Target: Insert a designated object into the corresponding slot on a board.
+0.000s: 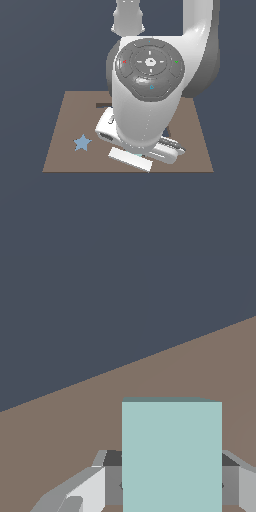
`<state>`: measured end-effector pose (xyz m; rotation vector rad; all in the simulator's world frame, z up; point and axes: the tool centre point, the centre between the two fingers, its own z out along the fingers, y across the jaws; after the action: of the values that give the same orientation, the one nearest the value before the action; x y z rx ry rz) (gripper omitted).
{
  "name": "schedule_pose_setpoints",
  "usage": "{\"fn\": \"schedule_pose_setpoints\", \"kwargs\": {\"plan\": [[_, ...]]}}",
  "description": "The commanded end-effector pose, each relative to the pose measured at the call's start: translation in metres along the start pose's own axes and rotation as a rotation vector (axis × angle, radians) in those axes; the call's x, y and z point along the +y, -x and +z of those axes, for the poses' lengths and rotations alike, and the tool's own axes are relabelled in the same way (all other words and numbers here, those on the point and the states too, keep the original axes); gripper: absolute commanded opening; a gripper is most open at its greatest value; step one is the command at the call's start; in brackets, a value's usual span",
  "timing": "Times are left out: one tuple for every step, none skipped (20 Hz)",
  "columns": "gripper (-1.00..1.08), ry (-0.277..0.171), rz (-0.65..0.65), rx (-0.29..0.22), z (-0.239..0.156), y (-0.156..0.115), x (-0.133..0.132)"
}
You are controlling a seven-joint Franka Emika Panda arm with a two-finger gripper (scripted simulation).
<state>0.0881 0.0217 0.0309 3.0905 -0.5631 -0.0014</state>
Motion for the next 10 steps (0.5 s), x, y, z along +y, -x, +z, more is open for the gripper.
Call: {"fn": "schedule_pose_setpoints", "kwargs": {"plan": [[-1.0, -0.001, -0.044, 0.001, -0.001, 0.008, -0.008], [-1.0, -0.001, -0.066, 0.001, -0.002, 0.013, -0.011], [-1.0, -0.001, -0.089, 0.001, -0.002, 0.017, -0.015], [-1.0, -0.001, -0.114, 0.001, -0.003, 0.022, -0.019], [-1.0, -0.001, -0.14, 0.001, -0.003, 0.028, -0.022], [-1.0, -0.001, -0.168, 0.001, -0.004, 0.034, -0.026], [-1.0, -0.001, -0.197, 0.001, -0.004, 0.04, -0.03], [-1.0, -0.001, -0.227, 0.001, -0.005, 0.047, -0.034], [-1.0, -0.001, -0.258, 0.001, -0.005, 0.054, -0.037], [-1.0, -0.001, -0.287, 0.001, -0.006, 0.061, -0.04]]}}
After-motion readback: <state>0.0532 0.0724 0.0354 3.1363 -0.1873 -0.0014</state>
